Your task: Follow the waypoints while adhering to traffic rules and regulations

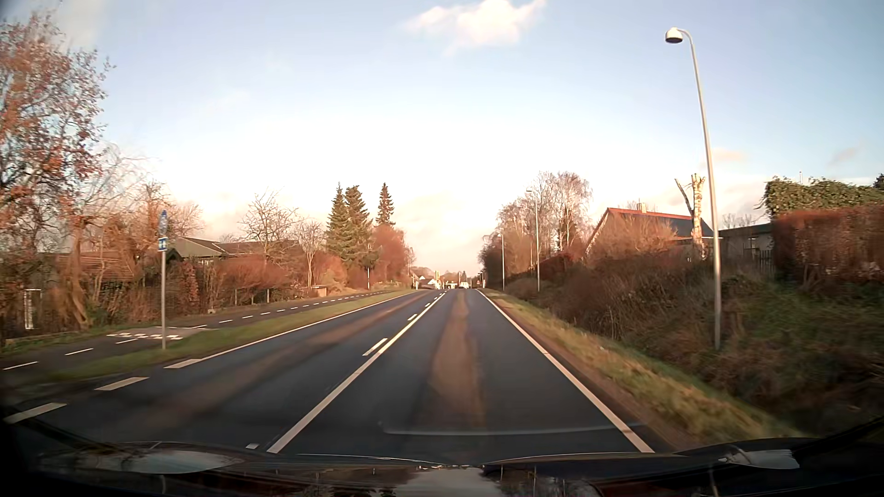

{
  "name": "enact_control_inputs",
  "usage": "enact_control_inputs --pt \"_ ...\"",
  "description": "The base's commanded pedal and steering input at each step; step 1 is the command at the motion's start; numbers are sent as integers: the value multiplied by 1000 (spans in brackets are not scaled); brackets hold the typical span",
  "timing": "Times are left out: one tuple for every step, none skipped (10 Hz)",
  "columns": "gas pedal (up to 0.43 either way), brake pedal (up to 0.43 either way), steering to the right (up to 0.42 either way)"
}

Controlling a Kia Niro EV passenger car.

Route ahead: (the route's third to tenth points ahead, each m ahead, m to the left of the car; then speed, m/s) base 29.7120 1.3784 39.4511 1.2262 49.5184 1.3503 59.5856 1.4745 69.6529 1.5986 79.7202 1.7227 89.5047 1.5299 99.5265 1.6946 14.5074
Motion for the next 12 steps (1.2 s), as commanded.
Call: enact_control_inputs --pt "150 0 1" --pt "138 0 1" --pt "138 0 1" --pt "138 0 1" --pt "138 0 1" --pt "150 0 1" --pt "150 0 1" --pt "150 0 1" --pt "150 0 1" --pt "150 0 1" --pt "150 0 1" --pt "138 0 1"
